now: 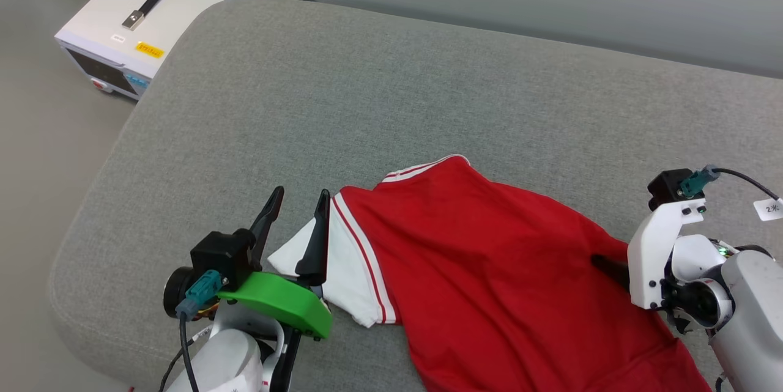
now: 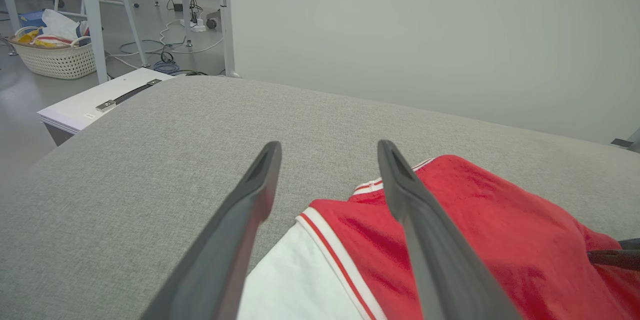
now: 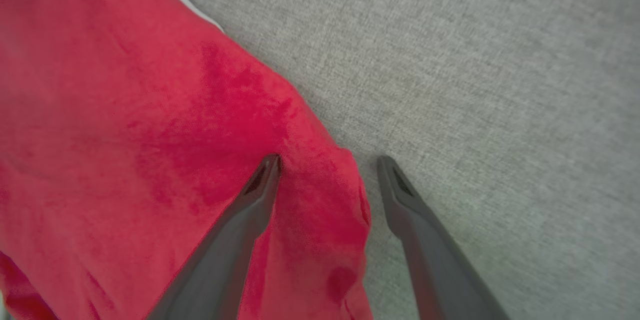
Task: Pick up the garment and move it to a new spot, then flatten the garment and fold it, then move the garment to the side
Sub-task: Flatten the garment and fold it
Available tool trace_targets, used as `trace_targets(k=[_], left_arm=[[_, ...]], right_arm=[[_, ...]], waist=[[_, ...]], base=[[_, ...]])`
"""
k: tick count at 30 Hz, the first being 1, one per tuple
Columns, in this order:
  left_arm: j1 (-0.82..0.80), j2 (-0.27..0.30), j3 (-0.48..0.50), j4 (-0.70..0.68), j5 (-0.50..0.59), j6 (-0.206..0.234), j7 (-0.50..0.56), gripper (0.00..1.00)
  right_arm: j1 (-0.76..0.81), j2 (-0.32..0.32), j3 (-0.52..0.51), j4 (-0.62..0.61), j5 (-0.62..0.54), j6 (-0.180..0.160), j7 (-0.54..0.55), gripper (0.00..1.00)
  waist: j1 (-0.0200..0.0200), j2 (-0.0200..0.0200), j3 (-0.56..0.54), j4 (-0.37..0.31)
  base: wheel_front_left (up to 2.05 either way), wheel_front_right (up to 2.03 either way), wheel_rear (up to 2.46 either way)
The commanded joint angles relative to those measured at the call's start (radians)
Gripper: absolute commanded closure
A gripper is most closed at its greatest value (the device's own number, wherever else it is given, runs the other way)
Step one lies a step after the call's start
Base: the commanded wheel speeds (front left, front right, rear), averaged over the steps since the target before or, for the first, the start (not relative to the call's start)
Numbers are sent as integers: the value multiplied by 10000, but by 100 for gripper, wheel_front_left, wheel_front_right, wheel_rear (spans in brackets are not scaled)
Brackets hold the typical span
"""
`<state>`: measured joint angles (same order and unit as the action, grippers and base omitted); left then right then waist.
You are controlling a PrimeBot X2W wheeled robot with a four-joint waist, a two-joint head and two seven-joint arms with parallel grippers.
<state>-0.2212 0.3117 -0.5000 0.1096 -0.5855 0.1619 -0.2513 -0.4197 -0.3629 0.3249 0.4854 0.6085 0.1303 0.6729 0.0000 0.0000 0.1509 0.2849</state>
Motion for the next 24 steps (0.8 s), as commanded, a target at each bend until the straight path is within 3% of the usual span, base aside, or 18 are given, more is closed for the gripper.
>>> trace_targets(k=[1,4,5,6,7,16,24], left_arm=[[-155,-94,42,72,163,-75,-76,0],[-153,-182,120,163,210,-138,-89,0],[-149,-206,157,197,223,-167,-92,0],[-144,-221,190,224,234,-188,-94,0],[-136,-235,233,257,249,-212,-96,0],[-39,-202,335,401,473,-262,-102,0],[390,8,320,352,466,-174,-24,0]], right_arm=[[23,-65,265,421,139,4,462,0],[65,28,370,938,440,4,1062,0],[102,69,376,1125,520,4,1316,51],[119,138,331,1217,632,4,1462,64],[114,205,288,1249,739,4,1548,100],[-304,-125,-364,29,749,4,183,100],[1020,-413,-2220,-1980,86,4,-446,100]], waist=[[0,0,211,254],[0,0,237,289],[0,0,237,288],[0,0,232,278],[0,0,220,257],[0,0,-164,-142],[0,0,-856,-708]], base=[[0,0,0],[0,0,0],[0,0,0],[0,0,0],[0,0,0],[0,0,0],[0,0,0]])
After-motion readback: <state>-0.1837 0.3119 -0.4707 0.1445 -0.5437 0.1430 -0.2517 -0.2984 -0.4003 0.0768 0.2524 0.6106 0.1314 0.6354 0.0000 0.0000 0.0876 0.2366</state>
